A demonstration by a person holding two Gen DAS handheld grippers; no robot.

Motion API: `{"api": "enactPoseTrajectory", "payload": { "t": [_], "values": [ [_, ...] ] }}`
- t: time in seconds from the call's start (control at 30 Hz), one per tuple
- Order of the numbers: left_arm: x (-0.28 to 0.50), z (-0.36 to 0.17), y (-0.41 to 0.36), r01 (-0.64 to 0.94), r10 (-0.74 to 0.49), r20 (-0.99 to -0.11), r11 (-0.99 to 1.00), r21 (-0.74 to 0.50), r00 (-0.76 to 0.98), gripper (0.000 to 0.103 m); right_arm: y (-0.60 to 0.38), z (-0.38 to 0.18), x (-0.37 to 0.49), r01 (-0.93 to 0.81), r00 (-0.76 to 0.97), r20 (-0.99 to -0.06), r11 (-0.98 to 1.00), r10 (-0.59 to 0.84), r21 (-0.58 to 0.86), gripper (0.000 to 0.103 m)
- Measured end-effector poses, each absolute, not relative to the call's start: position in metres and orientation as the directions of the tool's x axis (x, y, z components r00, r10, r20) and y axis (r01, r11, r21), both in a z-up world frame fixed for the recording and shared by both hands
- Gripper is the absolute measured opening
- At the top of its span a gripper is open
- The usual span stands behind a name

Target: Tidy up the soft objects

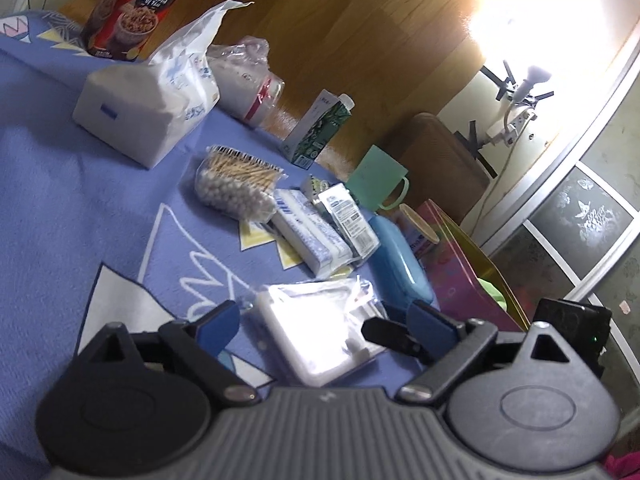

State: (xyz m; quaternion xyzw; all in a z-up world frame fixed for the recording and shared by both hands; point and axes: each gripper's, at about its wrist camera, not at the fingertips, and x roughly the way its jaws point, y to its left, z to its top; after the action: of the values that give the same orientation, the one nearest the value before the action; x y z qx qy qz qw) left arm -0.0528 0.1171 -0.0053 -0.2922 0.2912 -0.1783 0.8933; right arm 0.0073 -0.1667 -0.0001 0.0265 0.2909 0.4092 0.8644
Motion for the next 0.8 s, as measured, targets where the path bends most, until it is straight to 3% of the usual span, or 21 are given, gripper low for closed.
{"api": "enactPoseTrajectory", "payload": {
  "t": [0.2, 0.47, 0.8],
  "values": [
    [-0.048, -0.01, 0.113, 0.147, -0.495, -0.432, 0.768, -0.623, 0.754, 0.094, -0.154, -0.003, -0.003, -0.755, 0.474, -0.519, 0.631, 0.711, 0.175, 0.085],
    [-0.047, -0.01, 0.101, 0.155, -0.49, -0.44, 0.782, -0.604, 0.752, 0.092, -0.139, -0.002, -0.023, -0.796, 0.488, -0.528, 0.603, 0.695, 0.057, 0.081],
    [-0.045, -0.008, 0.089, 0.176, -0.514, -0.452, 0.779, -0.601, 0.729, 0.092, -0.148, 0.001, -0.044, -0.797, 0.491, -0.503, 0.6, 0.712, 0.071, 0.08]
  ]
}}
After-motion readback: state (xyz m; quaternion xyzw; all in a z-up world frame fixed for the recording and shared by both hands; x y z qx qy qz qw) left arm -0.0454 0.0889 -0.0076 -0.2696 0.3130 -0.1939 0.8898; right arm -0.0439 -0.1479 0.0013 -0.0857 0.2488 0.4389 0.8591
